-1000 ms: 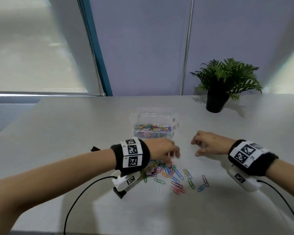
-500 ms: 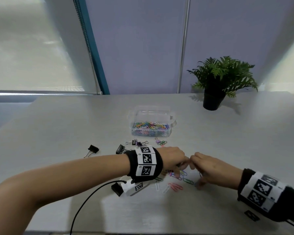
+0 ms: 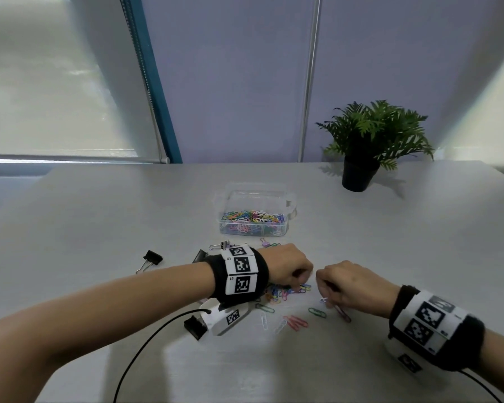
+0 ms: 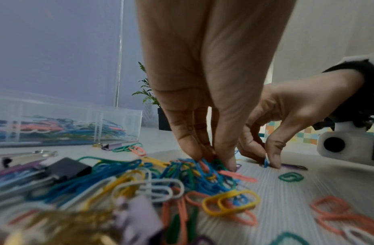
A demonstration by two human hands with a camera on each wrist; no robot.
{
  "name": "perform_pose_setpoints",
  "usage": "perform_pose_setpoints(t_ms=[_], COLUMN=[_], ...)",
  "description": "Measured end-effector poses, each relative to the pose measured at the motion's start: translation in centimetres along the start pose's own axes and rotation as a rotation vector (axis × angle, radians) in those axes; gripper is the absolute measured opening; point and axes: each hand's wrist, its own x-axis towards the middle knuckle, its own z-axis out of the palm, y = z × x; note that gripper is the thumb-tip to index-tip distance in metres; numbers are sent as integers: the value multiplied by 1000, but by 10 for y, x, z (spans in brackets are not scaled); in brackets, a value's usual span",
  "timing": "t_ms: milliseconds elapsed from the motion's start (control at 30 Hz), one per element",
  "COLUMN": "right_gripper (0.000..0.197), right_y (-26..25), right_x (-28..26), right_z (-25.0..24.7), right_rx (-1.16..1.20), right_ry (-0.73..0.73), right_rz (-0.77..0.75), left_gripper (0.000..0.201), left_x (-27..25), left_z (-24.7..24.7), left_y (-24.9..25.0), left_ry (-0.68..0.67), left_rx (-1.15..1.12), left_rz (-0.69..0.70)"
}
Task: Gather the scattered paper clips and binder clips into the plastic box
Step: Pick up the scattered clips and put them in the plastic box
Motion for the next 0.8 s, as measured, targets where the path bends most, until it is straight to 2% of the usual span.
perform_pose_setpoints(t_ms=[133,300,400,533,600,800], right_gripper=[33,13,12,27,29,31], right_y=[2,12,10,4,5,7], right_x=[3,-4,-18,-23,-20,-13], right_z=[-5,-24,-19,4,6,1], right_rx=[34,142,150,103,80,66], right_ry=[6,55,-45,-71,-71,-119], right_rz=[-17,60,117,169,177,82], left_gripper=[7,9,14,7,12,23], left_x=[2,-1,-2,-6,-9,-25], left_z=[-3,-11,-18,-27,-33,-51], left_y=[1,-2,-10,-24,-32,-59], left_ry=[6,62,71,80,106,203], left_rx=[2,-39,-107,-278,-396,-468], left_rz=[10,-5,-19,-96,-122,-167])
